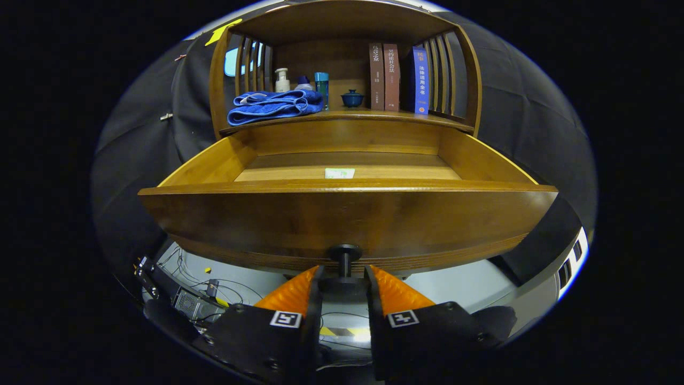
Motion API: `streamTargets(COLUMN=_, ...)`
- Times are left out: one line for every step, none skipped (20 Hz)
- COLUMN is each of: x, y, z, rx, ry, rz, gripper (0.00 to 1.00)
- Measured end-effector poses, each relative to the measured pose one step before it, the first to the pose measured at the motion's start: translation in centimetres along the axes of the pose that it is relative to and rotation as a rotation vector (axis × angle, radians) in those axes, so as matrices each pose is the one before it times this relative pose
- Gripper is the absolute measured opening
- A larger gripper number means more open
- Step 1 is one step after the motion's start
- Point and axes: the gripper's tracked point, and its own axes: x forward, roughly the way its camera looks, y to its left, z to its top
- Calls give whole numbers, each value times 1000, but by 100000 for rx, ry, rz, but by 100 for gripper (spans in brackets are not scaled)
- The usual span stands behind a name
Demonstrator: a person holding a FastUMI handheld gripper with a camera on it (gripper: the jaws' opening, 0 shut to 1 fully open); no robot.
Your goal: Pull open the drawer, take out the items inside it, and place them on the countertop above the cabinet.
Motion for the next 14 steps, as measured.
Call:
streamTargets(x=-990, y=289, z=784, rx=-581, ry=-2077, rz=-140, gripper=63)
streamTargets(x=-768, y=-103, z=630, rx=-1325, ry=-1275, rz=-817, gripper=82)
streamTargets(x=-953, y=-62, z=505, rx=-853, ry=-777, rz=-434, gripper=100)
streamTargets(x=-1048, y=-40, z=698, rx=-338, ry=-854, rz=-166, gripper=97)
streamTargets(x=-935, y=90, z=1021, rx=569, ry=-1349, rz=255, gripper=99)
streamTargets(x=-732, y=26, z=1229, rx=451, ry=-1436, rz=428, gripper=99)
streamTargets(x=-544, y=25, z=1564, rx=693, ry=-1561, rz=75, gripper=99)
streamTargets(x=45, y=348, z=1999, rx=1831, ry=-2354, rz=2523, gripper=99)
streamTargets(x=198, y=470, z=1920, rx=2136, ry=-1462, rz=2364, gripper=99)
streamTargets(x=428, y=309, z=1556, rx=1117, ry=-85, rz=1491, gripper=99)
streamTargets(x=707, y=129, z=1462, rx=26, ry=512, rz=280, gripper=99)
streamTargets(x=979, y=75, z=1370, rx=-810, ry=559, rz=-1, gripper=99)
streamTargets(x=1226, y=106, z=972, rx=-1306, ry=1407, rz=201, gripper=99)
streamTargets(x=1270, y=145, z=663, rx=-857, ry=2679, rz=322, gripper=99)
